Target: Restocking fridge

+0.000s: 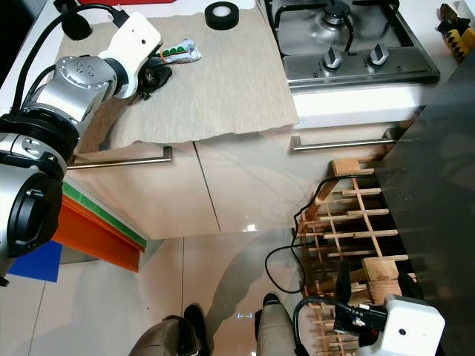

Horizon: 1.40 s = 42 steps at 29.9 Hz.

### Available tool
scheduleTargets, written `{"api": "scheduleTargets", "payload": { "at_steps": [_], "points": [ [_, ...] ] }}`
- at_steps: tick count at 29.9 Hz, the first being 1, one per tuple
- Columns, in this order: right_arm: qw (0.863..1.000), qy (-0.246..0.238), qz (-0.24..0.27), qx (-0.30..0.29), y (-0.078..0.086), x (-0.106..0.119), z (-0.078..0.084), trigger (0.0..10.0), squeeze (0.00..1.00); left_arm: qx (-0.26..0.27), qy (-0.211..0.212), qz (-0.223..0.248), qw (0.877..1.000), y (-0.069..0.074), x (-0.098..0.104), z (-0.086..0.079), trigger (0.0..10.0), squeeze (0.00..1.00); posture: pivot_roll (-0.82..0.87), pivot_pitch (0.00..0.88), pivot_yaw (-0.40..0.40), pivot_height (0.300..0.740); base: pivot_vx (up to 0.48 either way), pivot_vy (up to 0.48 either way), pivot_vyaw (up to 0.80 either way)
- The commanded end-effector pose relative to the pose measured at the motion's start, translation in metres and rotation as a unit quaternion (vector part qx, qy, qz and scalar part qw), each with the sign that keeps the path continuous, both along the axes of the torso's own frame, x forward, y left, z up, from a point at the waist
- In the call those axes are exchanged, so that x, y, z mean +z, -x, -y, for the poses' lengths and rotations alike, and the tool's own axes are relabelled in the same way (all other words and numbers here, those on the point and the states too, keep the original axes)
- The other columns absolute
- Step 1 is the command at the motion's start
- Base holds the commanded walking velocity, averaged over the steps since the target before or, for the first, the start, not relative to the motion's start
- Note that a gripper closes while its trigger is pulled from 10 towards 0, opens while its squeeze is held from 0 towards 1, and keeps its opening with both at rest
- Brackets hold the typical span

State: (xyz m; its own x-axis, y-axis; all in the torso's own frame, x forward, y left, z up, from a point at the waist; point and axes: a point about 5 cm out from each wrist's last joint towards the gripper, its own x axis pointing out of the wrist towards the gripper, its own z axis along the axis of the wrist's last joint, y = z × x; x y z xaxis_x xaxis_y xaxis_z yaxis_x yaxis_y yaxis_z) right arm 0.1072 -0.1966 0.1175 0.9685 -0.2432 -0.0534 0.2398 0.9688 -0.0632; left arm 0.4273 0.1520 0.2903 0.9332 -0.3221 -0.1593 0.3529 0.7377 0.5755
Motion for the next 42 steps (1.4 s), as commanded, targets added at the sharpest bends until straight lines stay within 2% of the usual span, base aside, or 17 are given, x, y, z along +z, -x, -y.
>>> {"api": "scheduleTargets", "payload": {
  "at_steps": [1,7,8,9,12,16,18,21,26,27,29,31,32,35,39,40,42],
  "points": [
    [1.0,-0.004,-0.014,-0.001,0.0,-0.005,0.0,10.0,0.0,-0.004,-0.006,-0.033,0.999,0.001,-0.012,-0.001,0.0,0.0,-0.39,0.269,0.076,0.74,0.0,0.0,0.0],
    [1.0,-0.006,0.0,0.011,-0.016,-0.007,-0.001,10.0,0.0,-0.026,0.055,0.003,0.998,0.0,0.011,0.006,0.0,0.0,-0.36,0.237,0.072,0.74,0.0,0.0,0.0],
    [1.0,-0.006,0.003,0.015,-0.021,-0.008,-0.001,10.0,0.0,-0.032,0.079,0.016,0.996,0.001,0.019,0.008,0.0,0.0,-0.35,0.227,0.072,0.74,0.0,0.0,0.0],
    [1.0,-0.006,0.003,0.015,-0.021,-0.008,-0.001,10.0,0.0,-0.032,0.079,0.016,0.996,0.001,0.019,0.008,0.0,0.0,-0.35,0.227,0.072,0.74,0.0,0.0,0.0],
    [0.999,-0.007,0.018,0.027,-0.038,-0.01,-0.002,10.0,0.0,-0.08,0.129,0.053,0.987,0.004,0.05,0.015,0.0,0.0,-0.3,0.182,0.072,0.74,0.0,0.0,0.0],
    [0.999,-0.008,0.023,0.031,-0.045,-0.011,-0.002,10.0,0.0,-0.094,0.127,0.064,0.985,0.006,0.059,0.017,0.0,0.0,-0.28,0.167,0.073,0.74,0.0,0.0,0.0],
    [0.999,-0.011,0.03,0.039,-0.056,-0.013,-0.005,10.0,0.0,-0.11,0.123,0.082,0.983,0.009,0.072,0.018,0.0,0.0,-0.26,0.149,0.075,0.74,0.0,0.0,0.0],
    [0.998,-0.012,0.037,0.047,-0.064,-0.014,-0.008,10.0,0.0,-0.117,0.106,0.091,0.983,0.01,0.076,0.016,0.0,0.0,-0.25,0.133,0.077,0.74,0.0,0.0,0.0],
    [0.998,-0.012,0.042,0.05,-0.071,-0.014,-0.009,10.0,0.0,-0.105,0.114,0.098,0.983,0.01,0.078,0.012,0.0,0.0,-0.24,0.12,0.084,0.74,0.0,0.0,0.0],
    [0.997,-0.011,0.053,0.049,-0.076,-0.012,-0.01,10.0,0.0,-0.095,0.118,0.109,0.982,0.009,0.077,0.01,10.0,0.0,-0.22,0.105,0.09,0.74,0.0,0.0,0.0],
    [0.997,-0.011,0.053,0.049,-0.076,-0.012,-0.01,10.0,0.0,-0.095,0.118,0.109,0.982,0.009,0.077,0.01,10.0,0.0,-0.22,0.105,0.09,0.74,0.0,0.0,0.0],
    [0.996,-0.009,0.076,0.049,-0.087,-0.005,-0.013,10.0,0.0,-0.086,0.152,0.125,0.977,0.009,0.076,0.007,10.0,0.0,-0.2,0.098,0.088,0.74,0.0,0.0,0.0],
    [0.996,-0.009,0.076,0.049,-0.087,-0.005,-0.013,10.0,0.0,-0.086,0.152,0.125,0.977,0.009,0.076,0.007,10.0,0.0,-0.2,0.098,0.088,0.74,0.0,0.0,0.0],
    [0.994,-0.008,0.092,0.052,-0.098,0.0,-0.013,10.0,0.0,-0.087,0.243,0.16,0.953,0.01,0.069,0.004,10.0,0.0,-0.17,0.094,0.071,0.74,0.0,0.0,0.0],
    [0.994,-0.007,0.091,0.057,-0.101,-0.002,-0.013,10.0,0.0,-0.077,0.277,0.173,0.942,0.01,0.062,0.003,10.0,0.0,-0.15,0.091,0.067,0.74,0.0,0.0,0.0],
    [0.994,-0.005,0.091,0.061,-0.103,-0.002,-0.013,10.0,0.0,-0.077,0.284,0.185,0.938,0.011,0.053,0.006,10.0,1.0,-0.15,0.088,0.064,0.74,0.0,0.0,0.0],
    [0.994,-0.004,0.094,0.063,-0.105,-0.002,-0.013,10.0,0.0,-0.075,0.284,0.211,0.932,0.014,0.042,0.013,10.0,1.0,-0.15,0.087,0.064,0.74,0.0,0.0,0.0]
  ]
}}
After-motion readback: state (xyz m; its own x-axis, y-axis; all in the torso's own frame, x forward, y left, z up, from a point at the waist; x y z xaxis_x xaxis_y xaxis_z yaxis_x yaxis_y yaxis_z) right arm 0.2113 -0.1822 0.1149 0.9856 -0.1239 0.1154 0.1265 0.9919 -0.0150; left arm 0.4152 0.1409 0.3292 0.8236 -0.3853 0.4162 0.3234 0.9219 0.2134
